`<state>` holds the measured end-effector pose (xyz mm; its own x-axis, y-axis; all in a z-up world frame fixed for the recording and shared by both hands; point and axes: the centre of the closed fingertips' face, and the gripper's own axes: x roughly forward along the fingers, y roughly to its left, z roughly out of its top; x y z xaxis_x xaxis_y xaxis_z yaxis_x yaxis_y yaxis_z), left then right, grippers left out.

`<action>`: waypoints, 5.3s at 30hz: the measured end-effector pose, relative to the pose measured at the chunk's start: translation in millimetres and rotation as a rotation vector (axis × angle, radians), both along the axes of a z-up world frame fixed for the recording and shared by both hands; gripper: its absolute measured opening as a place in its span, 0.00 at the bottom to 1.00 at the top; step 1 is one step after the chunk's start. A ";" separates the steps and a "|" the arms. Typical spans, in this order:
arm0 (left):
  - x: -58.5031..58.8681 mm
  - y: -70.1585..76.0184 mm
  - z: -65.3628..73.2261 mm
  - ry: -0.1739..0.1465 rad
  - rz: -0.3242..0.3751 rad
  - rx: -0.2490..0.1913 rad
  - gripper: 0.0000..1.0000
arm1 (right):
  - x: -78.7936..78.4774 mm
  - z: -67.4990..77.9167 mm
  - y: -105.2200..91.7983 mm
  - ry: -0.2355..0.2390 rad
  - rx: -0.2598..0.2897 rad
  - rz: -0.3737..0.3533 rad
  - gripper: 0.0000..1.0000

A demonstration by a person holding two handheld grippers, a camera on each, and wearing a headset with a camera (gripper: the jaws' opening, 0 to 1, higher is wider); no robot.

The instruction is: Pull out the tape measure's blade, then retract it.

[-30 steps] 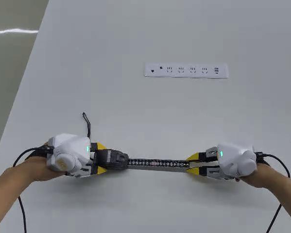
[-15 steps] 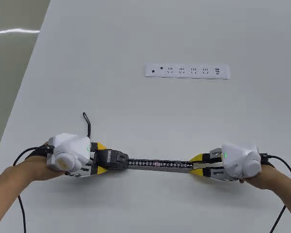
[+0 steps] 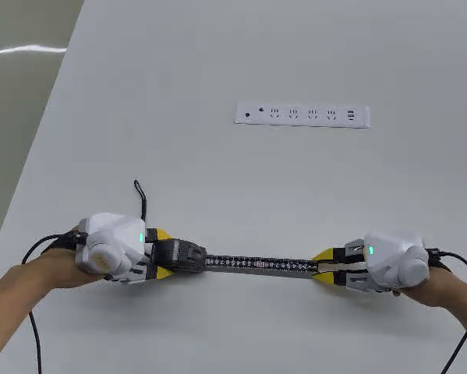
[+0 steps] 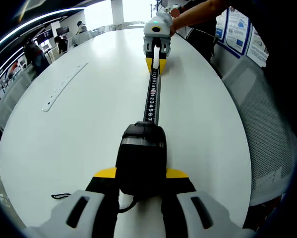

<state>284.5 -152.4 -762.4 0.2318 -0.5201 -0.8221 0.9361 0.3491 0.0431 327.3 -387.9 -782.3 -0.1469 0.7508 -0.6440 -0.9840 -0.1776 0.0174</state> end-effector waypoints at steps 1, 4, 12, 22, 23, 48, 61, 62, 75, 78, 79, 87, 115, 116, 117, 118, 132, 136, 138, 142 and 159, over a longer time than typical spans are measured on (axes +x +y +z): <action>-0.1 0.0 0.0 0.000 0.001 0.000 0.28 | 0.2 0.0 -0.6 -0.001 -0.001 0.000 0.10; -0.3 0.1 0.1 0.000 0.001 0.001 0.28 | 0.4 0.3 -3.6 0.000 -0.005 -0.001 0.10; -0.7 -0.3 0.4 0.000 0.001 0.002 0.28 | 2.1 0.0 -11.3 -0.001 -0.014 -0.006 0.10; -0.5 -0.3 0.0 0.003 -0.001 0.005 0.28 | 3.7 -0.8 -18.8 -0.004 -0.022 -0.009 0.10; -0.4 -0.5 -0.1 0.004 -0.001 0.005 0.28 | 4.0 -1.2 -19.7 -0.005 -0.023 -0.009 0.10; -0.1 -3.0 -1.3 0.007 -0.016 0.011 0.29 | 7.9 -4.0 -29.5 -0.014 -0.068 -0.023 0.12; 0.3 -3.9 -1.8 0.011 -0.015 0.009 0.30 | 7.5 -6.0 -28.8 -0.013 -0.134 -0.020 0.15; 0.2 -4.4 -1.7 0.008 -0.019 0.009 0.30 | 6.0 -5.2 -28.0 -0.007 -0.137 -0.022 0.16; 1.0 -3.1 -1.4 -0.034 -0.060 0.037 0.31 | 2.7 -3.3 -33.8 -0.019 -0.182 -0.029 0.29; 0.6 -1.7 0.7 -0.038 -0.057 0.036 0.30 | 1.8 -1.1 -36.5 -0.018 -0.183 -0.043 0.31; 0.2 -1.1 1.8 -0.040 -0.056 0.036 0.30 | 0.9 0.4 -37.4 -0.010 -0.185 -0.054 0.32; -9.0 4.4 10.3 -0.030 -0.046 0.039 0.36 | -1.0 13.3 -41.2 -0.021 -0.185 -0.106 0.41; -48.8 31.8 38.8 -0.064 0.289 -0.051 0.49 | -22.7 50.1 -53.6 -0.011 -0.147 -0.405 0.65; -50.3 32.0 38.8 -0.064 0.296 -0.052 0.50 | -23.5 51.4 -53.4 -0.010 -0.143 -0.417 0.66; -53.0 32.6 38.2 -0.063 0.310 -0.055 0.51 | -25.3 53.2 -53.2 -0.007 -0.136 -0.435 0.67; -54.6 32.6 38.4 -0.064 0.319 -0.058 0.52 | -26.3 54.8 -52.8 -0.006 -0.129 -0.447 0.68; -72.1 26.4 51.2 -0.092 0.471 -0.120 0.60 | -39.2 66.5 -56.4 0.002 -0.077 -0.599 0.74; -72.2 25.3 58.2 -0.109 0.545 -0.147 0.64 | -40.9 70.7 -54.8 -0.004 -0.052 -0.637 0.77; -74.8 22.8 60.1 -0.116 0.551 -0.152 0.66 | -42.7 73.3 -54.2 -0.005 -0.041 -0.657 0.79; -79.5 20.0 65.4 -0.135 0.587 -0.169 0.67 | -46.4 78.3 -52.7 -0.006 -0.015 -0.706 0.82; -100.0 17.7 85.4 -0.162 0.708 -0.227 0.81 | -74.4 103.1 -51.9 -0.016 0.051 -0.829 0.92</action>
